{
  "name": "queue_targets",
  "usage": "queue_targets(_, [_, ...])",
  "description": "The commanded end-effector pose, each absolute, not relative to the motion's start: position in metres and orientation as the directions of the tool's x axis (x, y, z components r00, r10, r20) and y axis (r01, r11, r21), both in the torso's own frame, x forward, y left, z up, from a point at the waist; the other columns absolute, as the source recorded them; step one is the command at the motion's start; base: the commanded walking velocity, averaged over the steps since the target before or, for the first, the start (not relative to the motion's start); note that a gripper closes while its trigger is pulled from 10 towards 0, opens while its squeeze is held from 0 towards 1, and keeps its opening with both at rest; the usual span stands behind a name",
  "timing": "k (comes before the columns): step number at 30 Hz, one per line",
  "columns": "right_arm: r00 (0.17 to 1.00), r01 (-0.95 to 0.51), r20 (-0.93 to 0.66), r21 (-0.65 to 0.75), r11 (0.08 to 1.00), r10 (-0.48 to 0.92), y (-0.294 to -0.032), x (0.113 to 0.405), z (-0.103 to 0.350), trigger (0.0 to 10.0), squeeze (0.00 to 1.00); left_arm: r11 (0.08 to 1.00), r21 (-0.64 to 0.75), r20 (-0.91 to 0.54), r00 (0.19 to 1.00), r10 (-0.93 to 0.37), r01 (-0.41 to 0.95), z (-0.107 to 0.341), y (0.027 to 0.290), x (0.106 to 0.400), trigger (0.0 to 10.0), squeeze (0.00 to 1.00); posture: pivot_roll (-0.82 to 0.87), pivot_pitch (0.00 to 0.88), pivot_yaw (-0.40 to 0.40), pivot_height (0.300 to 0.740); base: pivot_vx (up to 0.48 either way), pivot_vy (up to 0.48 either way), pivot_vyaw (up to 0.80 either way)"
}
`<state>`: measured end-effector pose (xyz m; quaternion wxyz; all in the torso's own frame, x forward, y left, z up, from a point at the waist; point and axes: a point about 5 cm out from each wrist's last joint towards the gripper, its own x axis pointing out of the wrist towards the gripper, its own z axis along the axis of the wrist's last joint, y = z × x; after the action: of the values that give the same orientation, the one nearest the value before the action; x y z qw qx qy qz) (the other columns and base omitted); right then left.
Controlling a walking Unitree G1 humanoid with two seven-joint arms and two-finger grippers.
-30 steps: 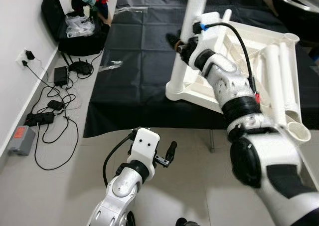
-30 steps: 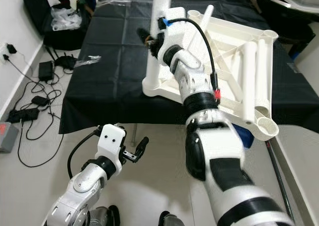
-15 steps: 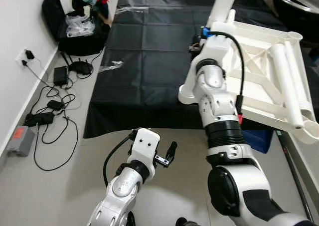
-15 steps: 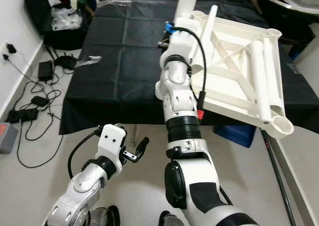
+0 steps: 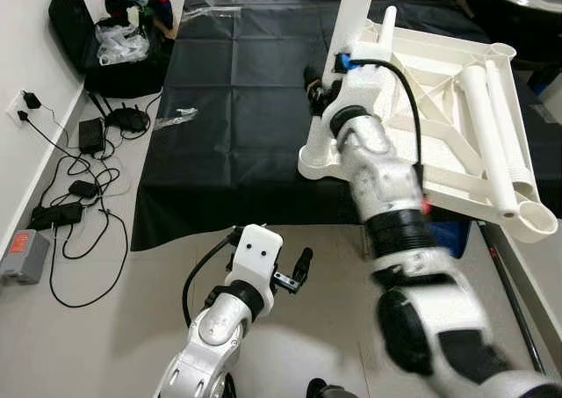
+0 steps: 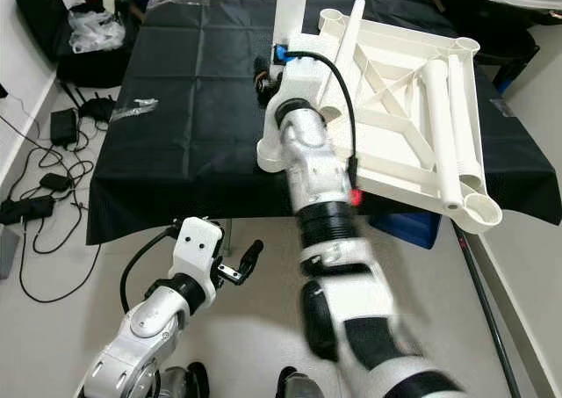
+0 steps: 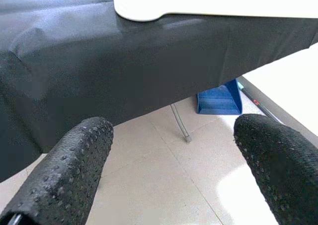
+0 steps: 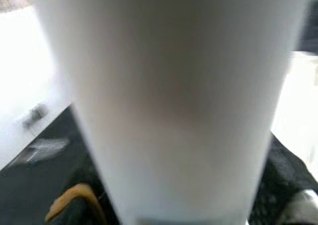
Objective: Building children table
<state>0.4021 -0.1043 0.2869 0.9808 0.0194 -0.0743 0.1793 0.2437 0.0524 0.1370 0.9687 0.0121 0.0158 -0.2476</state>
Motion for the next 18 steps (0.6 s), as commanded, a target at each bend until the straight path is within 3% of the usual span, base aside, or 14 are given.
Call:
queue_targets(1, [0.882, -0.464, 0.099, 0.007, 0.886, 0.461, -0.102, 0.403, 0.283, 10.0, 0.0, 0.879, 0.012, -0.054, 0.879, -0.475, 0.476, 0.134, 0.053, 0.243, 10.0, 0.0, 0.13, 0.228, -0.059, 0.74, 0.0, 0.0, 0.0])
queue_targets(7, [0.778, -0.622, 0.082, -0.028, 0.782, 0.622, -0.124, 0.407, 0.298, 10.0, 0.0, 0.879, 0.012, -0.054, 0.878, -0.475, 0.476, 0.134, 0.053, 0.243, 10.0, 0.0, 0.13, 0.229, -0.06, 0.74, 0.0, 0.0, 0.0])
queue_targets(10, [0.768, -0.635, 0.089, -0.031, 0.772, 0.635, -0.124, 0.407, 0.3, 10.0, 0.0, 0.879, 0.012, -0.054, 0.878, -0.475, 0.476, 0.134, 0.053, 0.243, 10.0, 0.0, 0.13, 0.229, -0.06, 0.74, 0.0, 0.0, 0.0])
queue_targets(11, [0.742, -0.664, 0.1, -0.029, 0.747, 0.663, -0.124, 0.406, 0.303, 10.0, 0.0, 0.879, 0.012, -0.054, 0.878, -0.475, 0.476, 0.134, 0.053, 0.243, 10.0, 0.0, 0.13, 0.229, -0.06, 0.74, 0.0, 0.0, 0.0])
queue_targets(12, [0.663, -0.738, 0.133, -0.053, 0.673, 0.737, -0.119, 0.403, 0.31, 10.0, 0.0, 0.88, 0.013, -0.053, 0.879, -0.474, 0.476, 0.134, 0.053, 0.243, 10.0, 0.0, 0.13, 0.231, -0.061, 0.74, 0.0, 0.0, 0.0])
queue_targets(18, [0.576, -0.805, 0.149, -0.07, 0.59, 0.804, -0.113, 0.4, 0.316, 10.0, 0.0, 0.88, 0.013, -0.053, 0.879, -0.474, 0.475, 0.135, 0.053, 0.243, 10.0, 0.0, 0.13, 0.235, -0.063, 0.74, 0.0, 0.0, 0.0])
